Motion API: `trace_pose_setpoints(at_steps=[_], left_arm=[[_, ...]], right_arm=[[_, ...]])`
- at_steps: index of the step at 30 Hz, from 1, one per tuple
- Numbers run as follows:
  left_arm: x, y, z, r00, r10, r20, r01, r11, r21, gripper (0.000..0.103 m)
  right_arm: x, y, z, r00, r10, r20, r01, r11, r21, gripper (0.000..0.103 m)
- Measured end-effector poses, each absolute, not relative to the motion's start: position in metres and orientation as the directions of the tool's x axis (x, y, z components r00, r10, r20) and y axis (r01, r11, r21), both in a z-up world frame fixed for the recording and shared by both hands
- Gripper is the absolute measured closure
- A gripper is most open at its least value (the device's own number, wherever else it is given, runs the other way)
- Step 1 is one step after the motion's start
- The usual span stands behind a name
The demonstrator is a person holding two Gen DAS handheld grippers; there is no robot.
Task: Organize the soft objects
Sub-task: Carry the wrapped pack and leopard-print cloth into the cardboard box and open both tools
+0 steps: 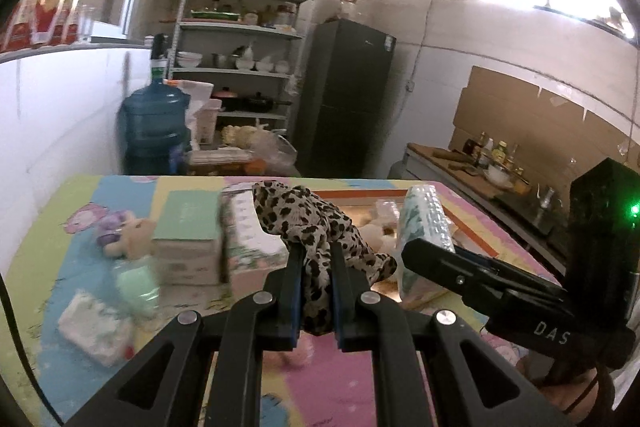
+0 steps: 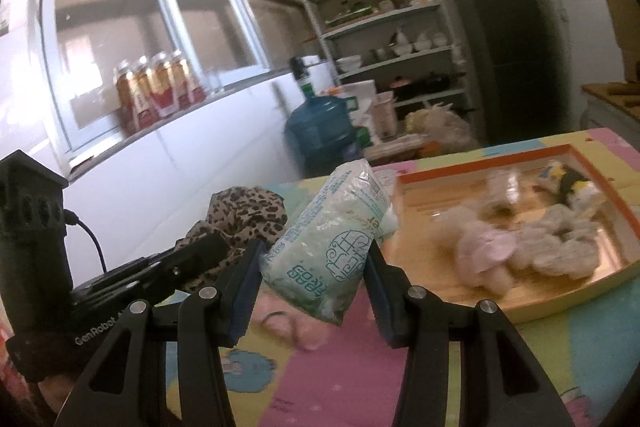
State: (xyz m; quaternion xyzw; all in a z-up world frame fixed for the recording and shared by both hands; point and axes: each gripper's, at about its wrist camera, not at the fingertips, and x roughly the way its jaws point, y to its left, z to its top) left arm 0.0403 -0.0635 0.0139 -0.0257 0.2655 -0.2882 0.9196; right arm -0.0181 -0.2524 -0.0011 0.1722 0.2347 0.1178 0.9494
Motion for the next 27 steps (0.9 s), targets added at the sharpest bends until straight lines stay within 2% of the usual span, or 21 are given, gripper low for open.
trace_pose_setpoints(at_steps=[27], left_arm=[[0.076, -0.2, -0.01, 0.61, -0.583, -0.536, 0.592, 0.785, -0.18, 0.091]], right_arm=[[-0.024, -0.388, -0.02, 0.887, 0.149, -0.436, 0.041, 0.917, 0.398, 0.052]])
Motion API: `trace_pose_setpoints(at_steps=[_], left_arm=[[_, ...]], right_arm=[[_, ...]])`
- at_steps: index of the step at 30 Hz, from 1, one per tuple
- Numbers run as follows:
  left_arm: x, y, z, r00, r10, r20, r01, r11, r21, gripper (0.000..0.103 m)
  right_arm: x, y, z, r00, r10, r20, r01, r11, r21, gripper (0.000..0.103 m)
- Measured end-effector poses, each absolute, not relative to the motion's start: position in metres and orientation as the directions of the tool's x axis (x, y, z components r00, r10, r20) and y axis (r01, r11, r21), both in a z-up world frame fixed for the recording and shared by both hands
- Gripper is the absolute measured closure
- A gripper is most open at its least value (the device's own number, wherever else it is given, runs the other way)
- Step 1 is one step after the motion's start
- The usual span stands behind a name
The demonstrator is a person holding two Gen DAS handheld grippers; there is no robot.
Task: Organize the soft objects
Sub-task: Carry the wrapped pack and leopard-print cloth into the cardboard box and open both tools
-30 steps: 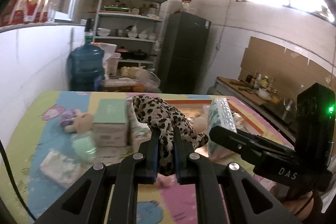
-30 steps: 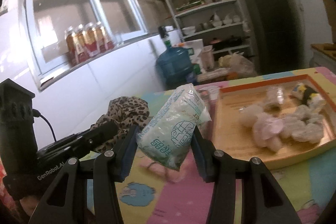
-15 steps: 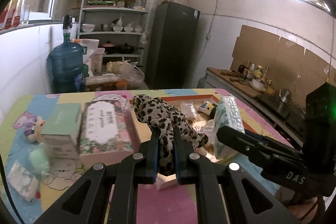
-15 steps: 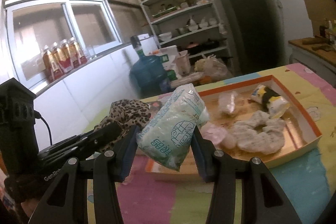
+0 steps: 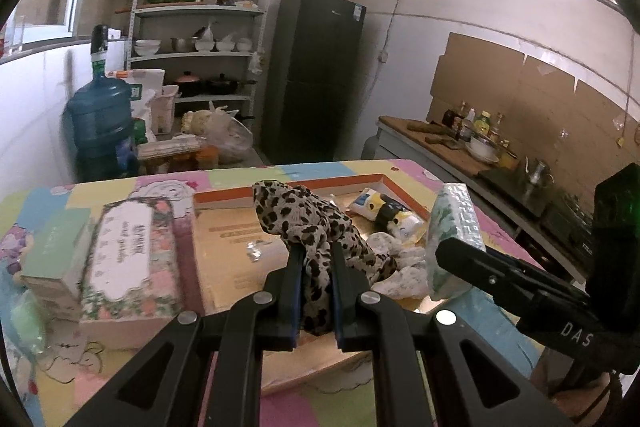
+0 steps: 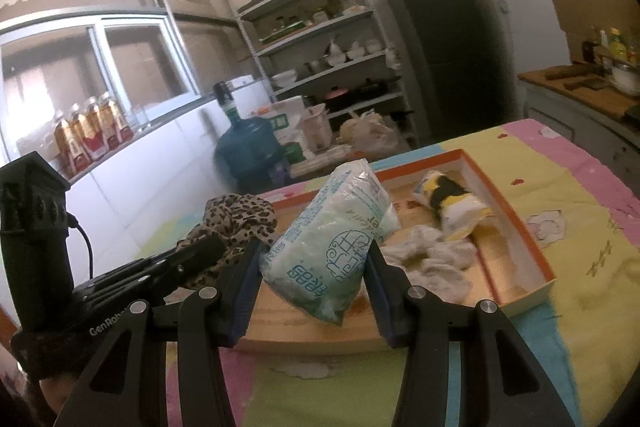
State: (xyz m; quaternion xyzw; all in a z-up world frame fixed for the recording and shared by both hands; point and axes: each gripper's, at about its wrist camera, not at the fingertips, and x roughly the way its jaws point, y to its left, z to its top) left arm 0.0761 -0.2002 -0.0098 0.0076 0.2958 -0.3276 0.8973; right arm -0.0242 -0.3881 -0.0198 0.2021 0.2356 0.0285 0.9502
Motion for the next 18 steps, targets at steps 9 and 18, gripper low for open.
trace_pose_setpoints(at_steps=[9, 18], left_arm=[[0.09, -0.232, -0.016, 0.58, -0.606, -0.545, 0.619, 0.762, -0.188, 0.091], [0.101, -0.263, -0.023, 0.546, -0.625, -0.558, 0.644, 0.739, -0.198, 0.091]], right_arm=[[-0.027, -0.419, -0.029, 0.885, 0.098, -0.455, 0.102, 0.913, 0.395, 0.052], [-0.022, -0.438, -0.038, 0.874, 0.071, -0.481, 0.142, 0.909, 0.393, 0.052]])
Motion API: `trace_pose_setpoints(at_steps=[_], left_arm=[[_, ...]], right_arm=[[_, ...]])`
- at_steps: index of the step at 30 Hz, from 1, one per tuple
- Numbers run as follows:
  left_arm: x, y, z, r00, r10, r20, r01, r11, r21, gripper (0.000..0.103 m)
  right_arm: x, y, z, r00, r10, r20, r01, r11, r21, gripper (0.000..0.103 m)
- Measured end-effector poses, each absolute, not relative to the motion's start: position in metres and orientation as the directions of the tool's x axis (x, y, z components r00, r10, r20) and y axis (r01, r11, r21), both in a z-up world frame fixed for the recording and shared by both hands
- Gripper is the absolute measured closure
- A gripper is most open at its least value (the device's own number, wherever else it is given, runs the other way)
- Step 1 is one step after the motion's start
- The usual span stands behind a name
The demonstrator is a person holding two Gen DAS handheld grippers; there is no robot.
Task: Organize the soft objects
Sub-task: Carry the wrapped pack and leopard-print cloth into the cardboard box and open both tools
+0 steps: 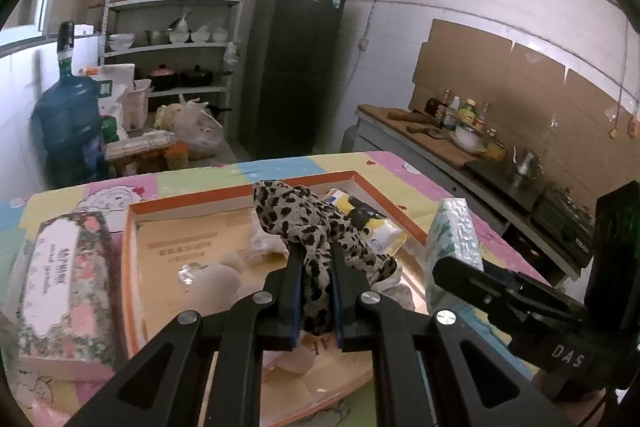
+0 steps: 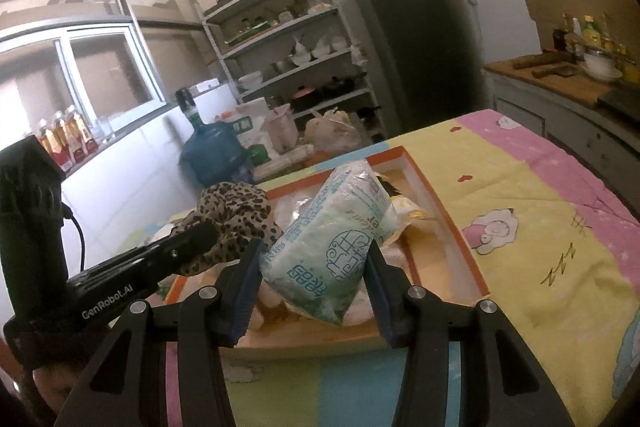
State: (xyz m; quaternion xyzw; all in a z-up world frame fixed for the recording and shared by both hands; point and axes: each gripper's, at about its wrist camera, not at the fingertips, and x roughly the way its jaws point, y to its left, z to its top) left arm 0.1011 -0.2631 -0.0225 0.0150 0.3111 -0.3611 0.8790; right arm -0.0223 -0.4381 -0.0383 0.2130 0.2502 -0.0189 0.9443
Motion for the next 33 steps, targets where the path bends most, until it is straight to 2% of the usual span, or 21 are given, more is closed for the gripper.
trace_pose_setpoints(at_steps=[33], left_arm=[[0.134, -0.303, -0.069, 0.429, -0.619, -0.658, 0.638, 0.723, -0.265, 0.09]], right_arm=[[0.006, -0.463, -0.076, 0.811, 0.069, -0.581, 0.212, 0.891, 0.401, 0.052]])
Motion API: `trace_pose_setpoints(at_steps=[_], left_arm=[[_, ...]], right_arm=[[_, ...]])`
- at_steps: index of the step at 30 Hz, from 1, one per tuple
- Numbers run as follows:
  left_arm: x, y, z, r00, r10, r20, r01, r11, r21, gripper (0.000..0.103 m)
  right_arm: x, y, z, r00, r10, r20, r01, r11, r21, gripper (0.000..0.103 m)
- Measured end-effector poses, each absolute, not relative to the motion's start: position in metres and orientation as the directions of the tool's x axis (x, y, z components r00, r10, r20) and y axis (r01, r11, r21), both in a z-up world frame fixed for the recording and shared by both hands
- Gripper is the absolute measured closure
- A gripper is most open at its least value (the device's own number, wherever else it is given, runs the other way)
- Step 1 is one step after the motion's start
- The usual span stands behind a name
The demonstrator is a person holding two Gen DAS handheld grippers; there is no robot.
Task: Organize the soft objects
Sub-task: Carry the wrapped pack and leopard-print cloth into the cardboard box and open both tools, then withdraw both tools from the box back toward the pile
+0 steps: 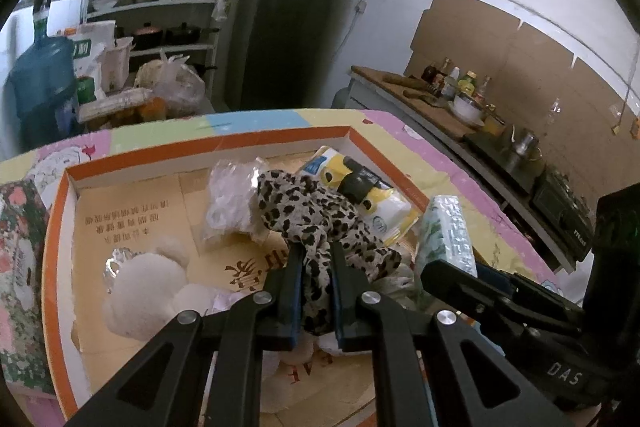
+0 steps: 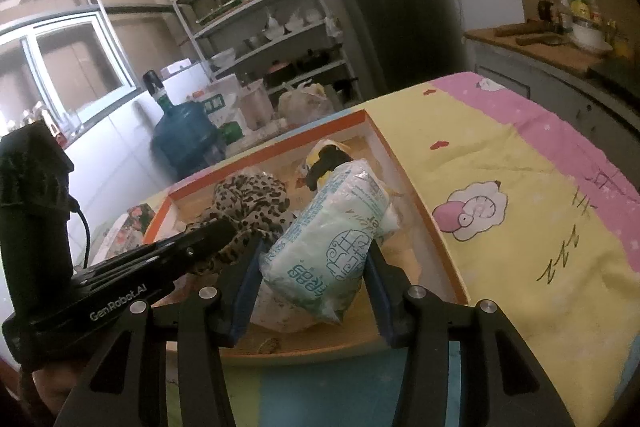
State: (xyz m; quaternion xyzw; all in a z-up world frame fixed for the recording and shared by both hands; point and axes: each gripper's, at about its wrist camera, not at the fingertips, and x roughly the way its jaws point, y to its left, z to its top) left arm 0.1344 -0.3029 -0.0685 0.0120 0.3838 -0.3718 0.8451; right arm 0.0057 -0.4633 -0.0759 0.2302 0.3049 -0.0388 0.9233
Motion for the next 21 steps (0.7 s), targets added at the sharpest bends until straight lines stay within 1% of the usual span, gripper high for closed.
trace_pose_setpoints(at_steps=[1, 3, 5, 7, 9, 10, 11, 13, 20, 21], left_arm=[[0.135, -0.302, -0.071, 0.426, -0.619, -0.66, 0.632, 0.726, -0.273, 0.09], [0.139, -0.301, -0.073, 0.412, -0.62, -0.667, 0.616, 0.729, -0.297, 0.085], [0.143, -0.299, -0.075, 0.41, -0.614, -0.675, 0.6, 0.739, -0.308, 0.071], [0.143, -0.296, -0.074, 0.413, -0.619, -0.668, 0.592, 0.74, -0.319, 0.066], [0.142, -0.294, -0.072, 0.424, -0.618, -0.662, 0.587, 0.744, -0.318, 0.055], [0.141, -0.293, -0.071, 0.434, -0.61, -0.663, 0.585, 0.751, -0.308, 0.044], [0.139, -0.293, -0.069, 0.444, -0.603, -0.663, 0.583, 0.756, -0.297, 0.036], [0.135, -0.29, -0.066, 0.454, -0.604, -0.655, 0.584, 0.757, -0.293, 0.035], [0.13, -0.276, -0.052, 0.504, -0.59, -0.631, 0.567, 0.777, -0.274, 0.034], [0.13, -0.274, -0.05, 0.508, -0.589, -0.629, 0.565, 0.779, -0.272, 0.034]], right_arm=[[0.006, -0.463, -0.076, 0.81, 0.071, -0.582, 0.212, 0.89, 0.403, 0.052], [0.006, -0.462, -0.076, 0.808, 0.073, -0.585, 0.211, 0.89, 0.403, 0.052], [0.007, -0.463, -0.077, 0.806, 0.075, -0.587, 0.212, 0.889, 0.405, 0.052], [0.007, -0.464, -0.077, 0.808, 0.077, -0.585, 0.211, 0.888, 0.408, 0.05], [0.008, -0.464, -0.077, 0.807, 0.078, -0.585, 0.21, 0.888, 0.408, 0.049], [0.007, -0.464, -0.077, 0.807, 0.077, -0.585, 0.212, 0.888, 0.409, 0.049], [0.007, -0.464, -0.076, 0.807, 0.074, -0.585, 0.214, 0.887, 0.408, 0.049], [0.007, -0.464, -0.076, 0.808, 0.075, -0.585, 0.213, 0.888, 0.408, 0.048], [0.007, -0.462, -0.074, 0.813, 0.059, -0.579, 0.226, 0.886, 0.406, 0.034], [0.006, -0.461, -0.073, 0.815, 0.056, -0.576, 0.226, 0.885, 0.407, 0.034]])
